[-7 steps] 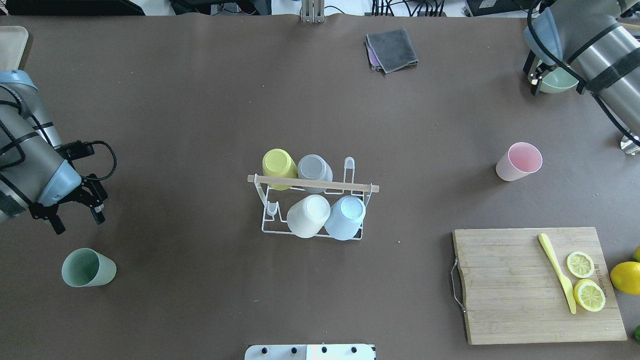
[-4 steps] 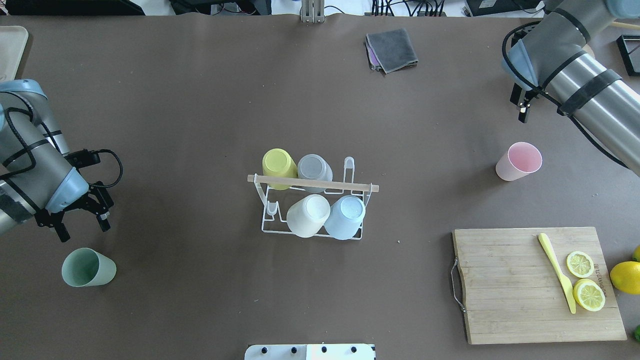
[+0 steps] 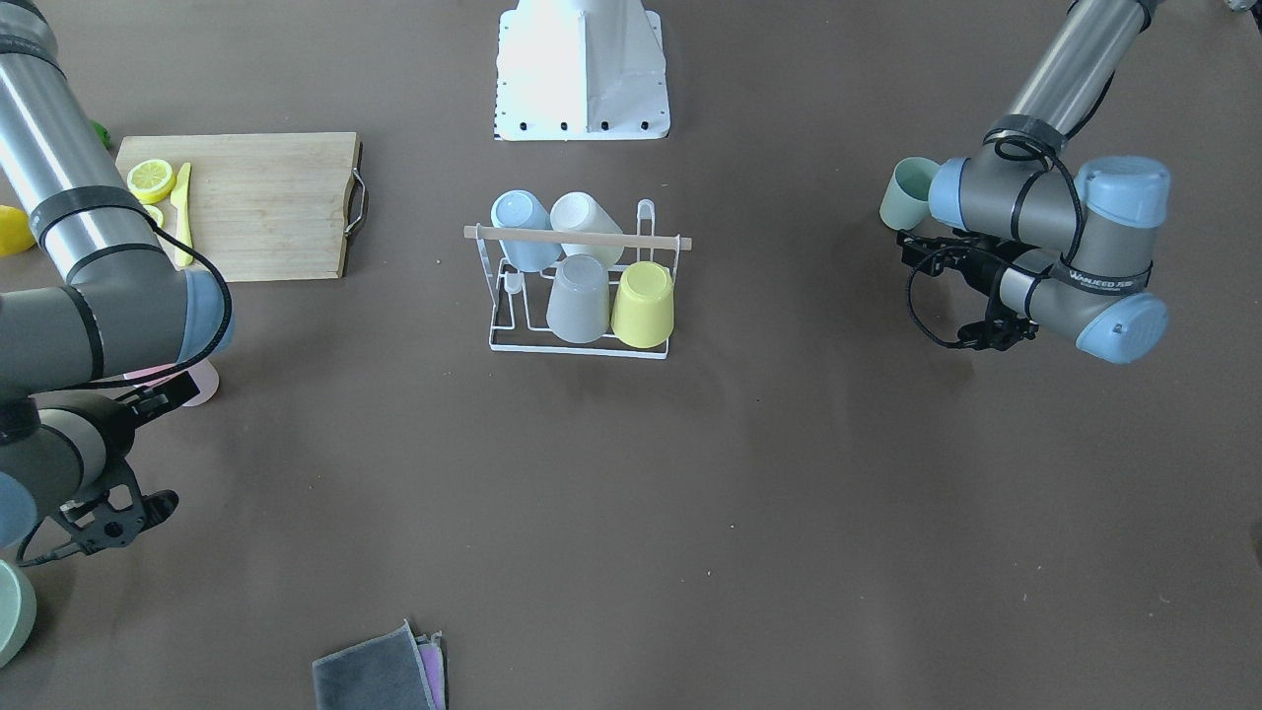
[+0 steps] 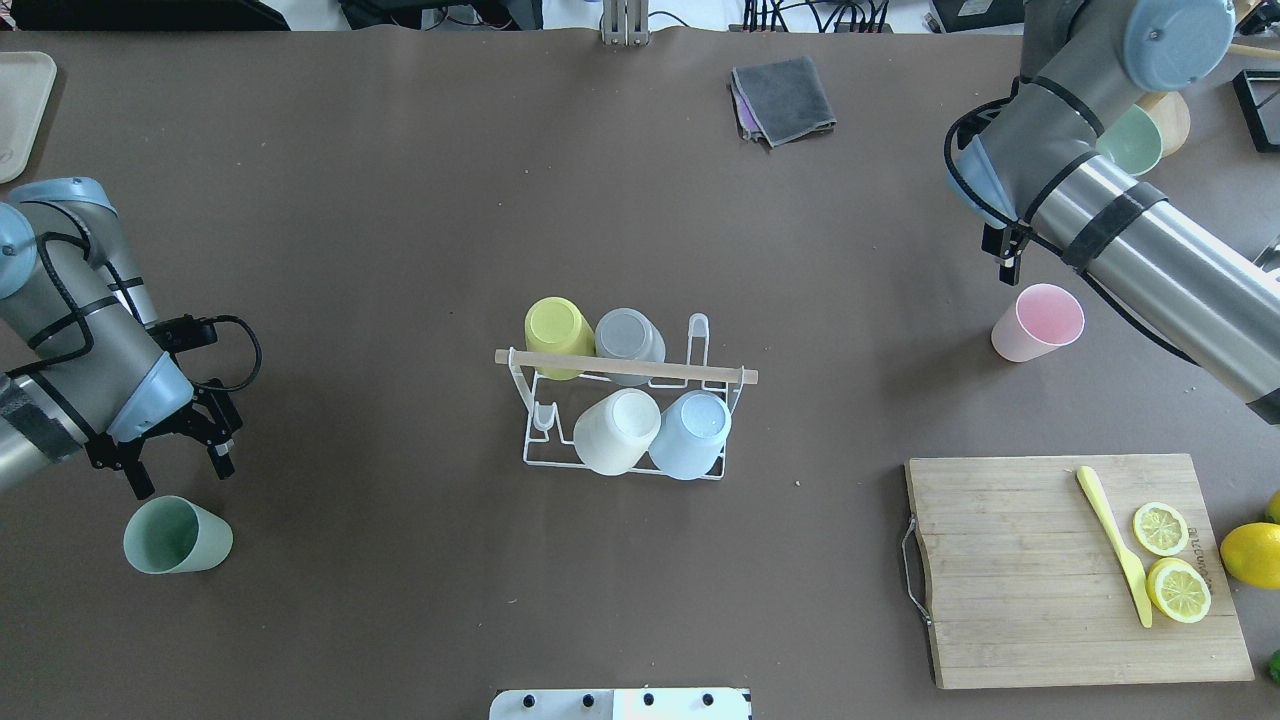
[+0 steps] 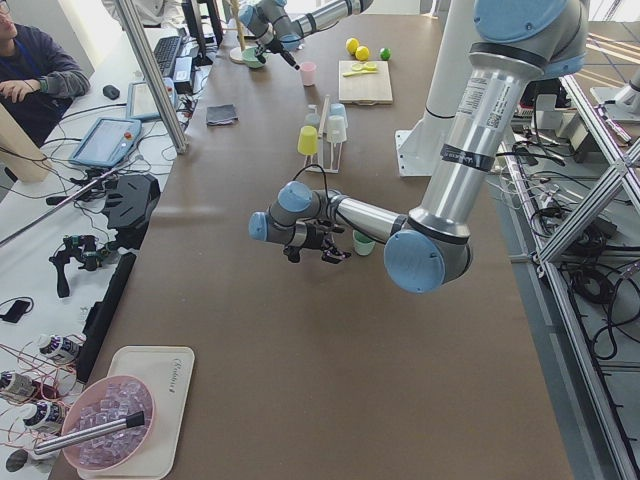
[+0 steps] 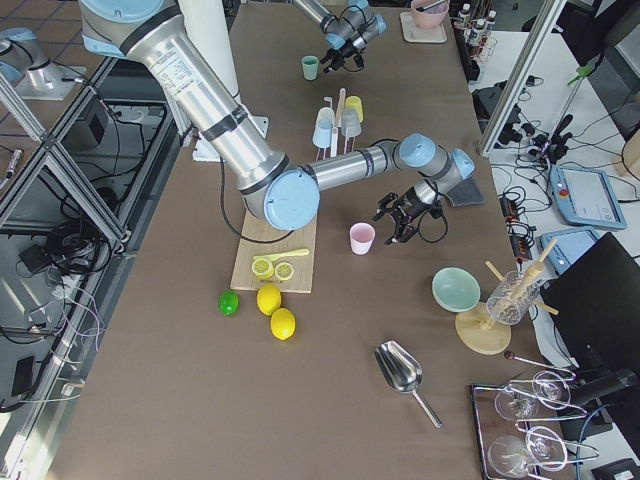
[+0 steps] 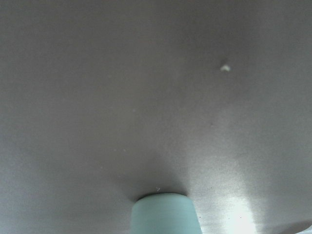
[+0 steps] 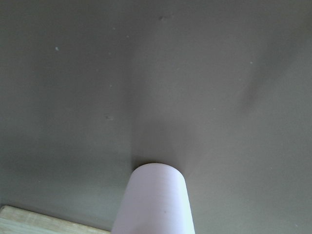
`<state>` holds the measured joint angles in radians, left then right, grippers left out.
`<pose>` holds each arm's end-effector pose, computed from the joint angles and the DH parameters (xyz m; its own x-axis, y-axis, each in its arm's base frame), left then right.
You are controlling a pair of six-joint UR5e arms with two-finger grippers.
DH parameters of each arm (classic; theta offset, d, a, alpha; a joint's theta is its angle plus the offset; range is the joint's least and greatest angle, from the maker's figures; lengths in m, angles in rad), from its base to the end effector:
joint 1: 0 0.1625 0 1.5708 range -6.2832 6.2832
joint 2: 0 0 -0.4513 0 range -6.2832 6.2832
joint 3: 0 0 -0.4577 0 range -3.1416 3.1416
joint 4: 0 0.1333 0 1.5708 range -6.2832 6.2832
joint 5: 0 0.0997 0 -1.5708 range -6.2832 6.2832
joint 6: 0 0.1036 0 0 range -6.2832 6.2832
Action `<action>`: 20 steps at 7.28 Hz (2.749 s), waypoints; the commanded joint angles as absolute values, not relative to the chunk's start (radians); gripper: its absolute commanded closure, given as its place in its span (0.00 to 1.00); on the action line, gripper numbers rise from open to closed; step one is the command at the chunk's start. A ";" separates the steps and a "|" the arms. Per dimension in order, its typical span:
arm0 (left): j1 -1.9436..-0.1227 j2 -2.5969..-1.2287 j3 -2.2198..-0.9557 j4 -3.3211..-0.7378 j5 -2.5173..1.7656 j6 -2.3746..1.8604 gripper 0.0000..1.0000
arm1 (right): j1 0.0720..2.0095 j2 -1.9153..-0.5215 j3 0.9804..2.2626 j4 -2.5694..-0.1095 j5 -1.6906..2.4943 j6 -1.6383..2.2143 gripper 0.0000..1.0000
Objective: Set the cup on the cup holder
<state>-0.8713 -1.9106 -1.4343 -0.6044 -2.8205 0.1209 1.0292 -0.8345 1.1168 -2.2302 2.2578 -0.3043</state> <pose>0.3905 -0.5185 0.5881 0.6028 -0.2298 -0.7641 -0.5420 0.5850 -0.6034 -0.3575 -0.7254 0.4806 0.6033 -0.4280 0.6729 0.6918 0.7006 -0.1746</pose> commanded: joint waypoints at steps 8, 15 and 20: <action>-0.827 -1.898 -1.436 -0.604 -2.824 0.136 0.03 | 0.945 -0.773 1.037 -2.189 2.060 -0.465 0.05; -0.799 -1.896 -1.442 -0.604 -2.826 0.137 0.09 | 0.887 -0.752 0.960 -2.174 2.109 -0.439 0.07; -0.799 -1.893 -1.447 -0.603 -2.836 0.137 0.52 | 0.857 -0.706 0.930 -2.236 1.982 -0.465 0.07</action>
<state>-0.7993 -1.8931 -1.4453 -0.6028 -2.8314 0.1361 0.8582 -0.7244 0.9329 -2.2071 2.0225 -0.4545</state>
